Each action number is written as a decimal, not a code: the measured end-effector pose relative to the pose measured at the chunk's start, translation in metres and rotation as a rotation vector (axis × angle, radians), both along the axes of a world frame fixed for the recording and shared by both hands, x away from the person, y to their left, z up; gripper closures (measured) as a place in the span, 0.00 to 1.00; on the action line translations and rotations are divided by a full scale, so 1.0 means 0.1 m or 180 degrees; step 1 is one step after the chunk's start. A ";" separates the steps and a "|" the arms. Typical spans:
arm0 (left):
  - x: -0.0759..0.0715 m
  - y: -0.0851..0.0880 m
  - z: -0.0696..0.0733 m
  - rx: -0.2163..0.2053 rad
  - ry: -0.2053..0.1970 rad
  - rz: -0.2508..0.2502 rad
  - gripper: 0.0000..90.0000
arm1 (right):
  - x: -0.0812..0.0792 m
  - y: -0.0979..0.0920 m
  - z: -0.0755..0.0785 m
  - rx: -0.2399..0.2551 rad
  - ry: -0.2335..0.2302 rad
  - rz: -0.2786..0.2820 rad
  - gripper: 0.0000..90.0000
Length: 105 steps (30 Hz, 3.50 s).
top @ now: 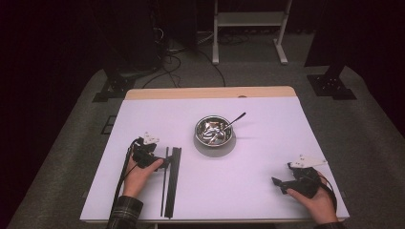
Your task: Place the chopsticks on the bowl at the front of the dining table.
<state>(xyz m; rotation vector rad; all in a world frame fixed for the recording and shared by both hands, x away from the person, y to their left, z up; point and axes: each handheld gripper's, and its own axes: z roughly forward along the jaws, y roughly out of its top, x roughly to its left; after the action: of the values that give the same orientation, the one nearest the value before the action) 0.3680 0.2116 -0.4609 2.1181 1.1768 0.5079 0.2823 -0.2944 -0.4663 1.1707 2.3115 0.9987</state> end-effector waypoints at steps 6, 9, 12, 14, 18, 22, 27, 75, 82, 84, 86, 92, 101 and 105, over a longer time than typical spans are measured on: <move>-0.08 0.01 0.00 -0.0007 -0.0008 -0.0007 0.00 | 0.00 0.00 0.00 0.0000 -0.0001 0.0000 0.14; -0.14 0.02 0.00 0.0003 -0.0010 -0.0015 0.00 | 0.00 0.00 0.00 0.0001 0.0000 -0.0001 0.14; -0.18 0.04 -0.01 -0.0011 -0.0010 -0.0034 0.00 | 0.00 0.00 0.00 0.0001 -0.0002 -0.0001 0.14; -0.21 0.05 -0.01 -0.0015 -0.0022 -0.0039 0.00 | 0.00 0.00 0.00 0.0001 -0.0003 -0.0001 0.14; -0.25 0.06 -0.01 -0.0024 -0.0027 -0.0013 0.00 | 0.00 0.00 0.00 0.0001 -0.0003 -0.0001 0.14; -0.32 0.07 -0.02 -0.0028 -0.0031 0.0014 0.00 | 0.00 0.00 0.00 0.0002 -0.0002 -0.0001 0.14; -0.39 0.08 -0.02 -0.0021 -0.0030 0.0052 0.00 | 0.00 0.00 0.00 0.0001 -0.0004 -0.0001 0.14; -1.23 0.17 -0.02 -0.0012 -0.0024 -0.0027 0.00 | 0.00 0.00 0.00 0.0002 0.0000 -0.0008 0.14; -1.25 0.21 0.00 0.0027 0.0021 -0.0106 0.00 | 0.00 0.00 0.00 0.0003 0.0001 -0.0007 0.14; -1.25 0.23 0.00 0.0031 0.0024 -0.0105 0.00 | 0.00 0.00 0.00 0.0003 0.0001 -0.0007 0.14; -1.24 0.25 0.00 0.0032 0.0035 -0.0081 0.00 | 0.00 0.00 0.00 0.0003 0.0001 -0.0007 0.14; -1.23 0.32 0.01 0.0047 0.0034 -0.0028 0.00 | 0.00 0.00 0.00 0.0003 0.0000 -0.0007 0.14; -1.22 0.45 0.01 0.0047 0.0038 0.0069 0.00 | 0.00 0.00 0.00 0.0002 0.0001 -0.0007 0.14; -1.20 0.50 0.01 0.0052 0.0036 0.0097 0.00 | 0.00 0.00 0.00 0.0002 0.0000 -0.0007 0.14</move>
<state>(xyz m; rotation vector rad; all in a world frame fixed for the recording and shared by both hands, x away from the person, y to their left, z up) 0.2476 0.2612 -0.4595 2.1224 1.2166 0.5218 0.2821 -0.2943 -0.4663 1.1733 2.3097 0.9986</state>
